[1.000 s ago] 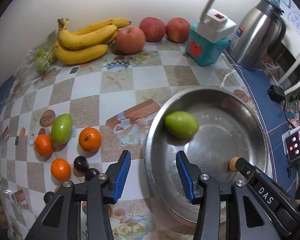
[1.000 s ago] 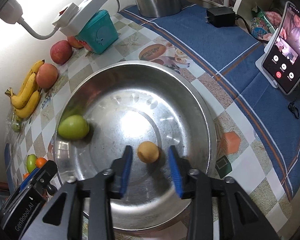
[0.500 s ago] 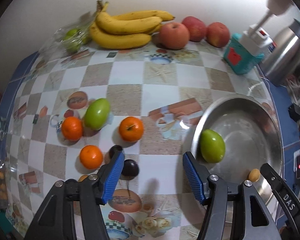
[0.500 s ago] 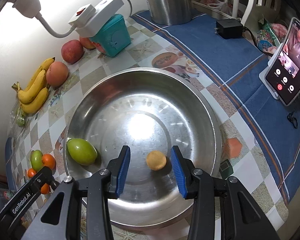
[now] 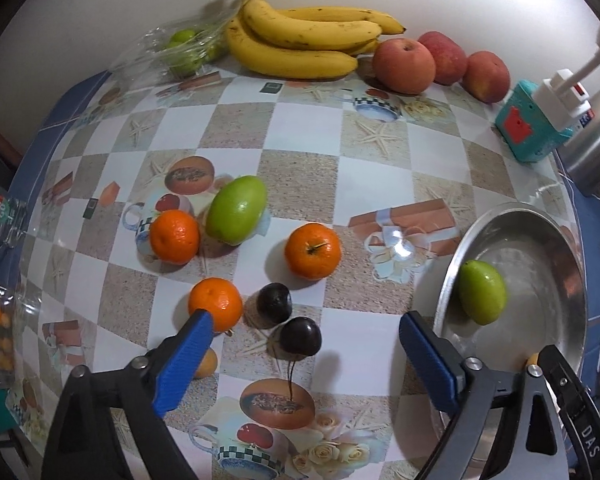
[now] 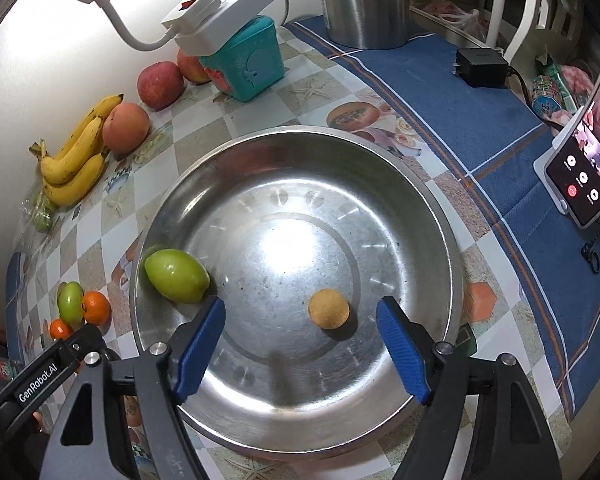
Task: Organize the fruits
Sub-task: 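Move both open tools from the basin back to the fruit row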
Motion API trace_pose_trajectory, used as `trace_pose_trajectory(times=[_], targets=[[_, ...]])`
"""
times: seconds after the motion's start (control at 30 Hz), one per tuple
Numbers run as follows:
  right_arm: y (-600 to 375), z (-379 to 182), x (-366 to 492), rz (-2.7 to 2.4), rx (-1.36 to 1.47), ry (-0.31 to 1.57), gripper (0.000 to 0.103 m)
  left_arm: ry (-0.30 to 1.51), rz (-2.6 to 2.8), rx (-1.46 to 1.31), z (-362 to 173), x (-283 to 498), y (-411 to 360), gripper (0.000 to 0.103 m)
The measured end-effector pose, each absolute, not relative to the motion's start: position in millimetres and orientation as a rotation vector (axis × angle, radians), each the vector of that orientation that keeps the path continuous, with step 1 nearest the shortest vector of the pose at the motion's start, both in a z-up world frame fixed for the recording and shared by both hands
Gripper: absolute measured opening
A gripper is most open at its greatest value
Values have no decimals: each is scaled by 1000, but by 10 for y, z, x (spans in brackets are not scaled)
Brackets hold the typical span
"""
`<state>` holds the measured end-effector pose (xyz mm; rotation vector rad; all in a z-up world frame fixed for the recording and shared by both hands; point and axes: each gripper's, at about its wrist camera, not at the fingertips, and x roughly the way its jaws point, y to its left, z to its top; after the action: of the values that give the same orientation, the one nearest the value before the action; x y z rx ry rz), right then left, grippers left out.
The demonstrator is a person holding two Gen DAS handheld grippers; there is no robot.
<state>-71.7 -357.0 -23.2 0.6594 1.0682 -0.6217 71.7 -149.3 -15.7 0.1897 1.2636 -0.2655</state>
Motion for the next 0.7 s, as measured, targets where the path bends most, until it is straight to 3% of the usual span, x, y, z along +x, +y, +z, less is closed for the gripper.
trace_pose_trajectory(times=[0.27, 0.33, 0.37, 0.4, 0.7], targets=[[-3542, -203, -698, -615, 624, 1066, 82, 1236, -238, 179, -164, 761, -1429, 103], [-3535, -194, -695, -617, 618, 1059, 88, 1220, -235, 186, -156, 767, -1422, 103], [-3530, -193, -693, -618, 616, 1058, 98, 1210, -234, 190, -149, 770, -1419, 103], [-3526, -186, -693, -618, 613, 1053, 101, 1199, -233, 195, -141, 768, -1417, 103], [-3498, -127, -695, -613, 617, 1004, 101, 1098, -254, 228, -38, 734, -1432, 103]])
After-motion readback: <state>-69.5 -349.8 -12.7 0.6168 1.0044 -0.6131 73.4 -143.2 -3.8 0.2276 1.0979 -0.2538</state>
